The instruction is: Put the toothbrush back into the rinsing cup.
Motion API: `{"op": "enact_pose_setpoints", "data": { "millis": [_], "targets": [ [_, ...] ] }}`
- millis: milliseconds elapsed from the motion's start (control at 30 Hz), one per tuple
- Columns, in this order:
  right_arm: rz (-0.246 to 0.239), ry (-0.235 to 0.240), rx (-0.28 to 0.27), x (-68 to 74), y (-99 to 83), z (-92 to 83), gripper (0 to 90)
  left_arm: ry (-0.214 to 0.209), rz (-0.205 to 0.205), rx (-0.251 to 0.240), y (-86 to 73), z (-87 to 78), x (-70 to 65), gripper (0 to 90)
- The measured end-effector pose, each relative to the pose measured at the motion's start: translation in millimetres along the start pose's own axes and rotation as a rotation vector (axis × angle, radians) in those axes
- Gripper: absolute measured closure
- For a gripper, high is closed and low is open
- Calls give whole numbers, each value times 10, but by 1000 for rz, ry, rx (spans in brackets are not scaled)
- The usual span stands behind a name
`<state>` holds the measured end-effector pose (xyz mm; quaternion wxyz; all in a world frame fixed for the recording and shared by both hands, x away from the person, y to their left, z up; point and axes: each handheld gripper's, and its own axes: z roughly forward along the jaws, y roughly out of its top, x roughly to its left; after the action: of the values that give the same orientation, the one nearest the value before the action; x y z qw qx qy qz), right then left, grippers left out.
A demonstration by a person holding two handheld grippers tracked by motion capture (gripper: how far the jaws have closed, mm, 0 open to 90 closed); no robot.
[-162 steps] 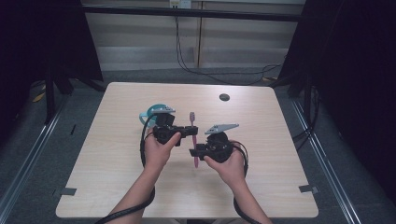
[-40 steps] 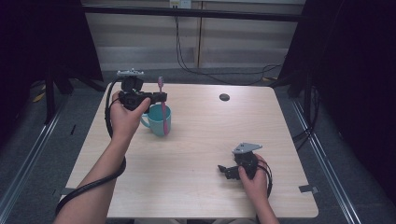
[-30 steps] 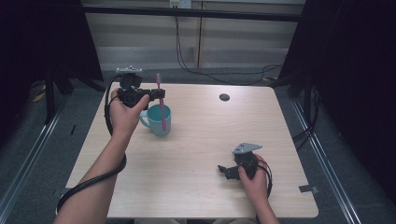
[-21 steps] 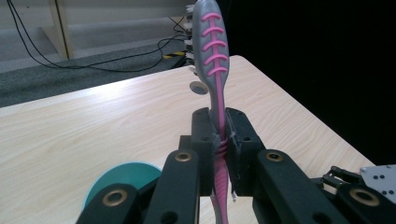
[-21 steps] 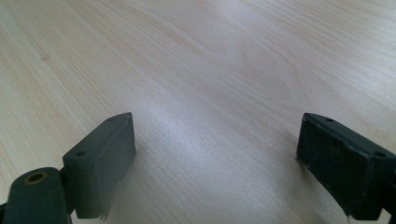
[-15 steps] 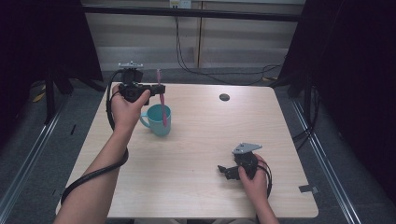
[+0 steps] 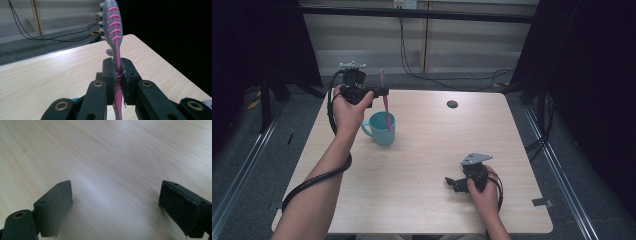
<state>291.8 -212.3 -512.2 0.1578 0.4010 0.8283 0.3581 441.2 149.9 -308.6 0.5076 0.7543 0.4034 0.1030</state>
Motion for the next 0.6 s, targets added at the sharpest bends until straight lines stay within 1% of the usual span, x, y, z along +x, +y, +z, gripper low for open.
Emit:
{"op": "enact_pose_setpoints", "data": {
  "millis": [200,300,333,400,467,600],
  "targets": [
    [-1,0,-1,0,0,0,112,21,3,8,-8,19,50,834],
    [-1,0,-1,0,0,1,111,28,0,3,-11,33,74,834],
    [0,-1,0,1,0,0,111,30,3,4,-10,37,84,834],
    [-1,-1,-1,0,0,0,111,29,-4,0,-6,51,96,834],
    [0,-1,0,1,0,0,111,35,4,2,0,65,106,834],
    [-1,-1,0,0,0,0,112,36,4,1,13,93,117,834]
  ]
}}
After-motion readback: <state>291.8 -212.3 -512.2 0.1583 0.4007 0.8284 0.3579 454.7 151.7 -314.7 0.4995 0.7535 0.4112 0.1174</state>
